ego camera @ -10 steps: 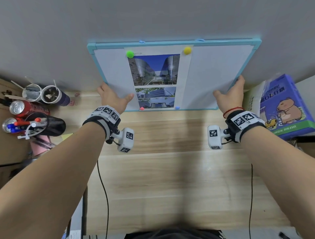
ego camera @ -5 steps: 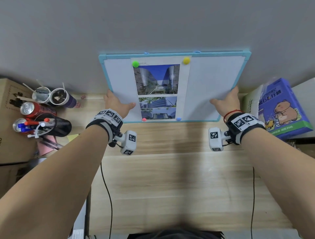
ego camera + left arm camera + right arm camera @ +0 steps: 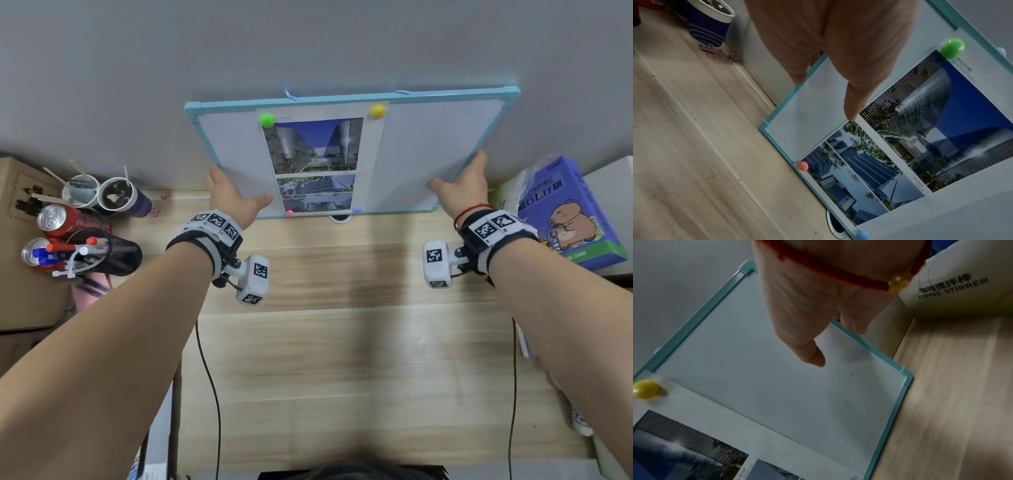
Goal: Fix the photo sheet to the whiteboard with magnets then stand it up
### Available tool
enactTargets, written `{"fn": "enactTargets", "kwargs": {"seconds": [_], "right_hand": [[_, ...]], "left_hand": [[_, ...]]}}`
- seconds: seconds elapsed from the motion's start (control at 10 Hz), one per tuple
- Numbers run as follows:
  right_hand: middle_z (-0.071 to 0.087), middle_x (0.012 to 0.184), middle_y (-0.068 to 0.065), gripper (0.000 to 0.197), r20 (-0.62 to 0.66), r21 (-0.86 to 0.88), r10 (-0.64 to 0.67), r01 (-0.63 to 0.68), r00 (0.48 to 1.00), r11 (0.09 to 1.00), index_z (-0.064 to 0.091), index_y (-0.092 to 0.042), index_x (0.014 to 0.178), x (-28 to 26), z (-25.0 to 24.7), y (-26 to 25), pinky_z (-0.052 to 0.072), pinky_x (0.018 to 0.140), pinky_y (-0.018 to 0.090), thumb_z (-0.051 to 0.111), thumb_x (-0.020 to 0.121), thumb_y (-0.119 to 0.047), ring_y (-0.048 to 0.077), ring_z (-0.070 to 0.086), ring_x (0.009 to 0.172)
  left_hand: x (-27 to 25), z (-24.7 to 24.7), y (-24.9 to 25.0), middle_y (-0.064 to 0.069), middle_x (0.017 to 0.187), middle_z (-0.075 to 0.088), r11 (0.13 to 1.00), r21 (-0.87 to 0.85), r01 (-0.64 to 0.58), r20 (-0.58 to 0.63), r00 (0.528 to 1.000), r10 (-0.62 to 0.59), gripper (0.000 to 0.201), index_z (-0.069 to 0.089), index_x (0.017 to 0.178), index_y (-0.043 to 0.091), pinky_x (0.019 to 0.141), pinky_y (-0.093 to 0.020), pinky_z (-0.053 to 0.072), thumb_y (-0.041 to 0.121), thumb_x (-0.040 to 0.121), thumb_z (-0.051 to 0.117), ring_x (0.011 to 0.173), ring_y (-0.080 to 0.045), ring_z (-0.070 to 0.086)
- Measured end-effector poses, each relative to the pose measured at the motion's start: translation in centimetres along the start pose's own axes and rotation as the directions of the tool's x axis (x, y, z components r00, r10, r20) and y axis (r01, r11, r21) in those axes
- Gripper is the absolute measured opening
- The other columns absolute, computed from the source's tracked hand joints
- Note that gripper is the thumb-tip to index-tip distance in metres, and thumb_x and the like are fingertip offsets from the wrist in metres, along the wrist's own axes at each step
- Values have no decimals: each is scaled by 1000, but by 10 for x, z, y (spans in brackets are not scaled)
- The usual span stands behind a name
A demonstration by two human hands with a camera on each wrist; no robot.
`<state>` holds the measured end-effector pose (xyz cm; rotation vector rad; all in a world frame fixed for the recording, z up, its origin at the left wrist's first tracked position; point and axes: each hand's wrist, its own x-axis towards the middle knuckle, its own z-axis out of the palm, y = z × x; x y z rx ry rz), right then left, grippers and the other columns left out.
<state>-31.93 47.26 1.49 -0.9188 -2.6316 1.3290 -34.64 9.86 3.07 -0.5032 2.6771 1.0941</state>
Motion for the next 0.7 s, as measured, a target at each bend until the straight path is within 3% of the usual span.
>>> {"fn": "enactTargets", "kwargs": {"seconds": [0.1, 0.2, 0.4, 0.6, 0.7], "right_hand": [[45, 143, 9, 92, 10, 11, 16, -16, 1000, 1000, 14, -8, 146, -2, 3, 7, 34, 107, 28, 71, 74, -14, 23, 46, 128], [47, 141, 9, 91, 13, 24, 17, -18, 1000, 1000, 16, -9, 146, -1, 3, 11, 34, 103, 26, 71, 74, -14, 24, 48, 126], [48, 140, 10, 89, 17, 13, 32, -32, 999, 999, 20, -9, 143, 5, 7, 15, 37, 109, 36, 73, 72, -18, 26, 49, 126], [47, 138, 6, 93, 5, 108, 10, -11, 1000, 994, 24, -11, 142, 5, 7, 15, 39, 109, 36, 73, 63, -15, 21, 49, 124], [34, 149, 11, 102, -17, 39, 82, -81, 997, 996, 14, -6, 148, 1, 6, 19, 30, 115, 33, 76, 68, -15, 23, 37, 137]], "left_hand": [[3, 1, -1, -18, 154, 20, 1000, 10, -4, 11, 1000, 4, 111, 12, 148, -1, 119, -36, 20, 34, 70, 82, 144, -29, 21], [7, 1, 0, -16, 152, 26, 1000, -1, -9, -18, 1000, 9, 107, 17, 148, 1, 118, -35, 21, 33, 70, 82, 143, -28, 25], [13, 3, -6, -14, 148, 33, 1000, -27, 2, -35, 999, -3, 103, 23, 145, 4, 117, -38, 26, 30, 66, 84, 140, -28, 31], [6, 3, -3, -12, 161, 12, 998, -4, 69, -26, 997, -69, 113, 3, 152, 5, 119, -33, 16, 30, 74, 80, 148, -24, 16], [-3, -3, -9, -13, 160, 12, 993, 27, 119, -7, 993, -119, 112, 3, 152, 5, 118, -35, 19, 31, 74, 80, 148, -26, 18]]}}
